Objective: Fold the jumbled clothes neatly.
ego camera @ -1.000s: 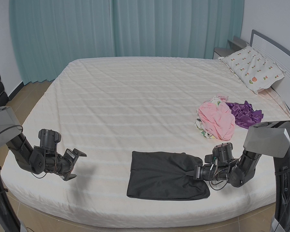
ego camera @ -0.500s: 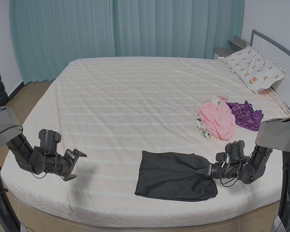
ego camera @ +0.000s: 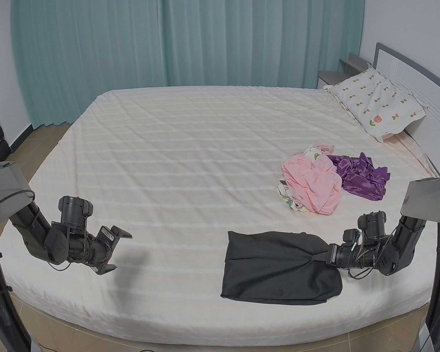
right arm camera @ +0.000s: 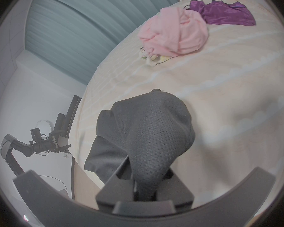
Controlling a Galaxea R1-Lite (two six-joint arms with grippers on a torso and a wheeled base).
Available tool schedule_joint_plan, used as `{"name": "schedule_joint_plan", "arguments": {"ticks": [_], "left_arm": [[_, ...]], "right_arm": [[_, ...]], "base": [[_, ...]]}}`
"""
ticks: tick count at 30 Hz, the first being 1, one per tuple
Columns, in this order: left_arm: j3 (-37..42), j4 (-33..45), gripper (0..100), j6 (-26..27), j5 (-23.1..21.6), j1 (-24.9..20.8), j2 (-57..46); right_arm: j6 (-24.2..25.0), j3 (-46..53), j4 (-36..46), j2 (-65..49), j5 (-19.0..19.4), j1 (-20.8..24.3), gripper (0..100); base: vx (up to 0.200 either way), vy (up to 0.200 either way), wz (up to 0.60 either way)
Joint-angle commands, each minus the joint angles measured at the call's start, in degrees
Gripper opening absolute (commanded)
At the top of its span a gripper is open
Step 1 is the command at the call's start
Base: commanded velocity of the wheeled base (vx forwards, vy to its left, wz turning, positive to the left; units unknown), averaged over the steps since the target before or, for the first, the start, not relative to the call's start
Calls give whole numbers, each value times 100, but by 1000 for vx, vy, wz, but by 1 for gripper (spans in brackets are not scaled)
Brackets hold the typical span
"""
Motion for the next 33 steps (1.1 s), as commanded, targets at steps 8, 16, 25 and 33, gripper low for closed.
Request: {"name": "schedule_joint_plan", "arguments": {"ticks": [8, 16, 25, 33], "left_arm": [[-7, -3, 100, 0, 1, 1, -1], [2, -3, 100, 0, 1, 1, -1], [-7, -3, 100, -9, 1, 1, -1], [2, -3, 100, -18, 1, 1, -1]], "right_arm": [[-374, 269, -8, -97, 12, -430, 0], [-735, 348, -52, -88, 12, -650, 0], [-779, 480, -263, 8, 39, -650, 0], [-840, 524, -281, 52, -23, -615, 100]], "base": [[0, -200, 0], [0, -200, 0], [0, -156, 0], [0, 0, 0]]}}
